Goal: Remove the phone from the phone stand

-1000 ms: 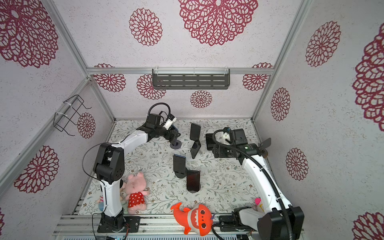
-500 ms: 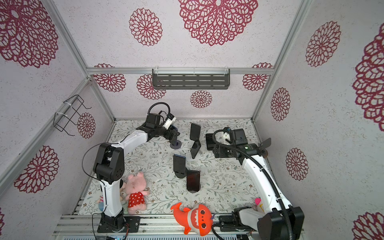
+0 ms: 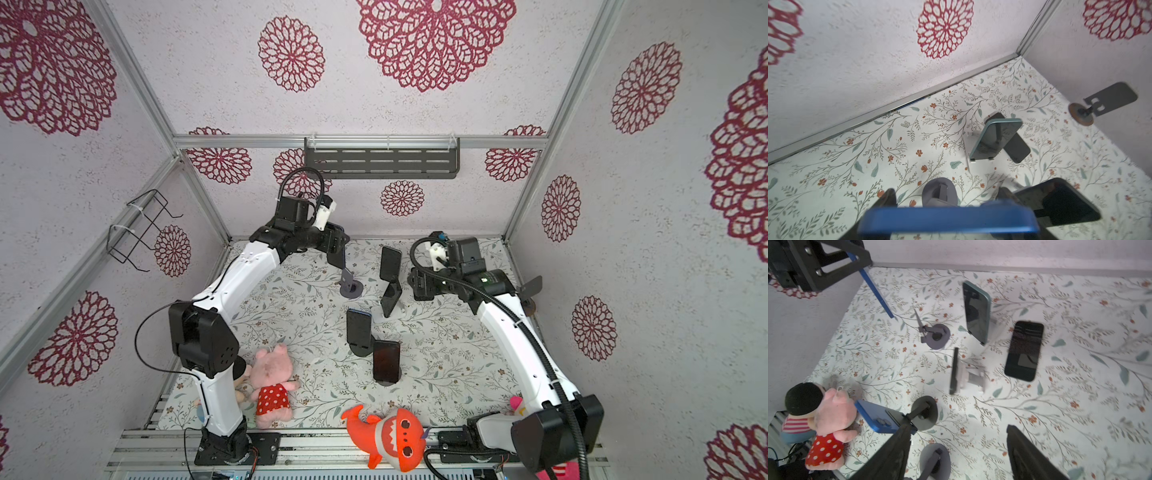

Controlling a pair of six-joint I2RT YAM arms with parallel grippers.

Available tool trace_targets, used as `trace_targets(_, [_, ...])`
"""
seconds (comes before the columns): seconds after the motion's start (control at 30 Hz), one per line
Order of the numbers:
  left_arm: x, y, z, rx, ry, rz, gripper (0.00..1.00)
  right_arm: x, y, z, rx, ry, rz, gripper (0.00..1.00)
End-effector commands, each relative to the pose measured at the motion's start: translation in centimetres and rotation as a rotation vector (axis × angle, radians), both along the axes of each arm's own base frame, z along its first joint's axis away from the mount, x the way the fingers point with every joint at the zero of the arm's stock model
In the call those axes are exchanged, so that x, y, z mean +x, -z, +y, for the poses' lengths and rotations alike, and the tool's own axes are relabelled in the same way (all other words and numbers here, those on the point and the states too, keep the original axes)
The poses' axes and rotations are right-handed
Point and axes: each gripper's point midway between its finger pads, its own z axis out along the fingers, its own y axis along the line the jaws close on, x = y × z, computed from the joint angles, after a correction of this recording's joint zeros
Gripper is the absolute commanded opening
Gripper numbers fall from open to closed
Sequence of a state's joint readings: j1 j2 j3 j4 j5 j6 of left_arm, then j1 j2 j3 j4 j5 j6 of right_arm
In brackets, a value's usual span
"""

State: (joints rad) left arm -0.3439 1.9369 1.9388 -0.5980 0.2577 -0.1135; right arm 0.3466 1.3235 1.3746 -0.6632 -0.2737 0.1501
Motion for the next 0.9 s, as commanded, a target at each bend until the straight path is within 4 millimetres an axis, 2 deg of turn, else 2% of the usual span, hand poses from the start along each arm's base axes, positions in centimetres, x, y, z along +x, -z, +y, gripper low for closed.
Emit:
trace_targets(0.0, [-1.9,-3.0,1.3,-0.089,-0.108,0.1,0.34,0.9,-3.8,4.8,0.106,-0.108,-0.105,0.73])
trace_targets(0.13, [-3.8,-3.4,0.2,-0.209,-0.092,0.211,0.26,1.6,-4.9,9.8,0.228,-0.202,-0.133,0.66])
trace_targets(0.4, [-5.8,-3.3,-1.0,-0.322,-0.037,0.291,0.21,2.7,-3.0,14.1,0.297,-0.264,-0.074,0.54])
trace_targets(0.5, [-5.8,-3.1,-0.8,-0.323,-0.049,0.296,0.21,2.9,-2.7,15.2,0.312,-0.284,-0.07,0.52])
trace_targets(0.87, [-5.4,-2.5,-1.1,-0.346,-0.05,0.308,0.21,3.7,-1.2,17.2,0.349,-0.305,-0.017,0.46])
